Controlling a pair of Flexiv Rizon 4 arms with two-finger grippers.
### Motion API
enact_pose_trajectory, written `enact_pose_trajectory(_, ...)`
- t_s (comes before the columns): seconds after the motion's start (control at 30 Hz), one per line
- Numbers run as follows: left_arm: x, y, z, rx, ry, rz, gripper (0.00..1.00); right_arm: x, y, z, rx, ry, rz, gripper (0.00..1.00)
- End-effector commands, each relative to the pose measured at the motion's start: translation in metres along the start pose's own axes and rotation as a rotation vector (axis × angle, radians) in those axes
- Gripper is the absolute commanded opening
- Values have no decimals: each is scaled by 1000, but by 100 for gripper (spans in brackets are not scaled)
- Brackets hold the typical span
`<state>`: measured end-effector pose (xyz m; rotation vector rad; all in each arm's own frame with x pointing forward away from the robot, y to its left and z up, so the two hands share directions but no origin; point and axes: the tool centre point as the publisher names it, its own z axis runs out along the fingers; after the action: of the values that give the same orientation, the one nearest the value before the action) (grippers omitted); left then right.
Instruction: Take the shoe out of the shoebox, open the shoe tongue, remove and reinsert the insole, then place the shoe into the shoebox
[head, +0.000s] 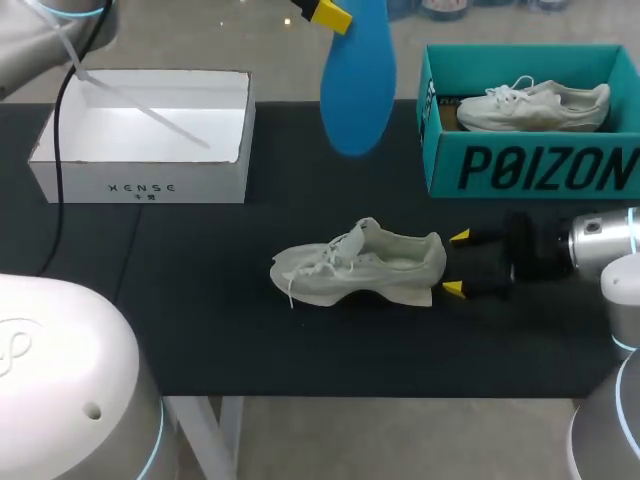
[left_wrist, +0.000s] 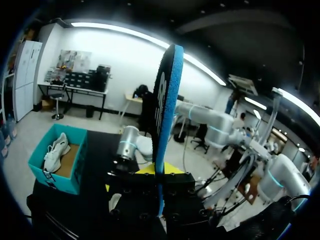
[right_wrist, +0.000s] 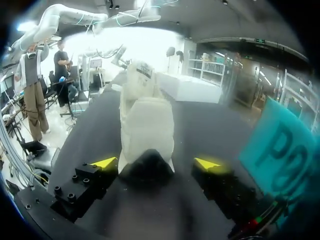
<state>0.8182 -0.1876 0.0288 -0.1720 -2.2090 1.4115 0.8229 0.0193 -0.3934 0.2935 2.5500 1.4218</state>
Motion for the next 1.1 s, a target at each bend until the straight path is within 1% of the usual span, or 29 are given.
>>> enact_pose_trajectory(0.03, 0, 0, 0, -3, -1, -1, 0, -6, 22, -29, 235, -3, 7, 100)
enact_pose_trajectory(0.27, 0, 0, 0, -3, -1, -1, 0, -18, 43, -42, 446, -12, -8, 100)
enact_pose_trajectory(0.4, 0, 0, 0, -3, -1, -1, 0, -24, 54, -52, 522, -31, -21, 100)
enact_pose_trajectory(0.53, 0, 0, 0, -3, -1, -1, 0, -30, 63, -61, 592, -28, -45, 100)
enact_pose_trajectory(0.6, 0, 0, 0, -3, -1, -1, 0, -32, 67, -64, 643, -25, -58, 100)
enact_pose_trajectory(0.83, 0, 0, 0, -3, -1, -1, 0, -39, 80, -68, 755, -3, -86, 100)
enact_pose_trajectory(1.0, 0, 0, 0, -3, -1, -1, 0, -43, 85, -71, 795, 3, -92, 100)
enact_pose_trajectory(1.07, 0, 0, 0, -3, -1, -1, 0, -43, 87, -72, 838, 10, -92, 100)
enact_pose_trajectory(1.1, 0, 0, 0, -3, -1, -1, 0, -44, 87, -72, 844, 11, -91, 100)
